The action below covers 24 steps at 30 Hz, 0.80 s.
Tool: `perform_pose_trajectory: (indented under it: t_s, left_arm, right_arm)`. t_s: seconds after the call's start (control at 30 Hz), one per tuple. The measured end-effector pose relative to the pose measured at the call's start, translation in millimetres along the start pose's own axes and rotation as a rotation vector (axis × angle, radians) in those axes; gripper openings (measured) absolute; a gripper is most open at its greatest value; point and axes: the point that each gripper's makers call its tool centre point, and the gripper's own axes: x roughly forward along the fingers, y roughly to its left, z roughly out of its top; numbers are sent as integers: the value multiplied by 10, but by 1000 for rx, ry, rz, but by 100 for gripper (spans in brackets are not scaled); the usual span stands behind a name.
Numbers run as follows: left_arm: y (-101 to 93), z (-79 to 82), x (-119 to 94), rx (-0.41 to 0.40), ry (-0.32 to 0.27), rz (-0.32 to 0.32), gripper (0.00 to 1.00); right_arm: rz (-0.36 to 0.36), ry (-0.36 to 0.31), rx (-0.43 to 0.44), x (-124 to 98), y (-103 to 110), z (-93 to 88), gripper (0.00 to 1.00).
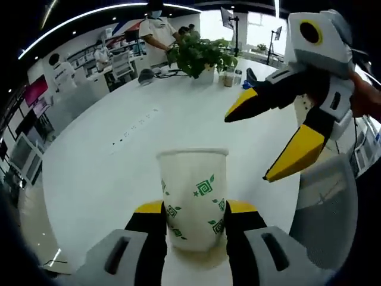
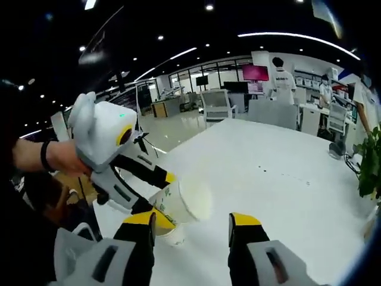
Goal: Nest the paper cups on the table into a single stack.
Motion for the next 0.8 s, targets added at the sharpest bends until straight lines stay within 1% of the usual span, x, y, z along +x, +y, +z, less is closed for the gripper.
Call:
perform_pose_trajectory:
  t_s: [0.07, 0.13, 0.2, 0.3, 0.4, 0.5, 0.53, 0.57, 0.6, 0.67, 0.77, 0.8]
  left_arm:
    - [-31, -13, -35, 36, -9, -3, 37]
    - [-54, -33, -56, 53, -13, -5, 37]
    - [-127, -53, -95, 80, -23, -16, 37]
    - [-150, -94, -110, 106, -33, -30, 37]
    - [-203, -135, -135, 134, -41, -46, 37]
    - [-260, -130, -155, 169, -60, -66, 37]
    - [-299, -120, -171, 210, -77, -78, 37]
    - [-321, -145, -195, 258, -78, -74, 37]
    - [-366, -160, -215, 302, -89, -83, 37]
    - [-440, -215, -233, 316, -90, -109, 37]
    - [-498, -249, -231, 337, -90, -114, 37]
    - [-507, -257, -228, 339, -88, -114, 37]
  right_arm:
    - [28, 10, -4, 20, 69, 13, 46]
    - [56, 19, -5, 68, 126, 20, 45]
    - [85, 39, 0, 108, 199, 3, 45]
    - [119, 78, -19, 166, 298, -52, 44]
    - [156, 102, -24, 248, 354, -108, 40]
    - [214, 128, 5, 263, 485, -151, 36]
    - [231, 135, 6, 255, 544, -161, 35]
    - [231, 133, 5, 262, 555, -157, 33]
    - [250, 140, 11, 289, 598, -166, 31]
    - [283, 149, 25, 277, 687, -201, 30]
    - [320, 164, 46, 308, 773, -236, 26]
    - [321, 164, 45, 324, 784, -241, 23]
